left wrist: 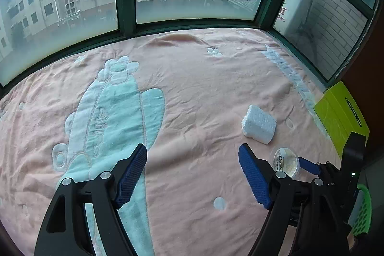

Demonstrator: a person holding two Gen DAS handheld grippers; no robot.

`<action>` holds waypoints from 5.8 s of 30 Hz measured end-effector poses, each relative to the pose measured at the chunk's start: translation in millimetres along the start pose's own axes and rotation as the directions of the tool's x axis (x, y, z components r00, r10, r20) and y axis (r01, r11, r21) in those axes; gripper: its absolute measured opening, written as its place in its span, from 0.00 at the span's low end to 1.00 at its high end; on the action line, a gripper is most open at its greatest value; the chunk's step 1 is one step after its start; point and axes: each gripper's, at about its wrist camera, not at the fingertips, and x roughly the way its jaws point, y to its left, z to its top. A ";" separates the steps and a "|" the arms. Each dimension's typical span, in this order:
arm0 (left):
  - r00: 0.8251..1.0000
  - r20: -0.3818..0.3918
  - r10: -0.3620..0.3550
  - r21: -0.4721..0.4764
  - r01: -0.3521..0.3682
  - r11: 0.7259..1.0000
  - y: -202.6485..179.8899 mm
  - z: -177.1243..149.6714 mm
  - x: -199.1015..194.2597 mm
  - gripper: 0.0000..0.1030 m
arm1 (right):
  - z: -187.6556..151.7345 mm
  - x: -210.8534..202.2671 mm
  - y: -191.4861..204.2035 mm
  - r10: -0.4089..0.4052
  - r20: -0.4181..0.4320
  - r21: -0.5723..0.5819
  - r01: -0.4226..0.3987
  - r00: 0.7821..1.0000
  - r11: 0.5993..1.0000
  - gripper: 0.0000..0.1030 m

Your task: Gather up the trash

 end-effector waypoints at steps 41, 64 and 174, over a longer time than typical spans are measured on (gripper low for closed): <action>0.986 -0.164 0.005 0.258 0.038 0.965 -123.0 22.4 154.6 0.85 | -67.8 -148.0 -75.5 0.026 0.114 0.182 -0.047 0.993 0.982 0.62; 0.990 -0.060 -0.131 0.315 0.144 0.938 -148.0 -25.8 30.2 0.61 | -133.7 -206.6 -92.4 -0.038 0.167 0.293 -0.012 0.985 0.956 0.62; 0.985 0.072 -0.155 0.261 0.131 0.956 -164.4 -157.7 -136.0 0.91 | -221.4 -297.1 -75.6 -0.174 0.294 0.378 0.053 0.940 0.924 0.86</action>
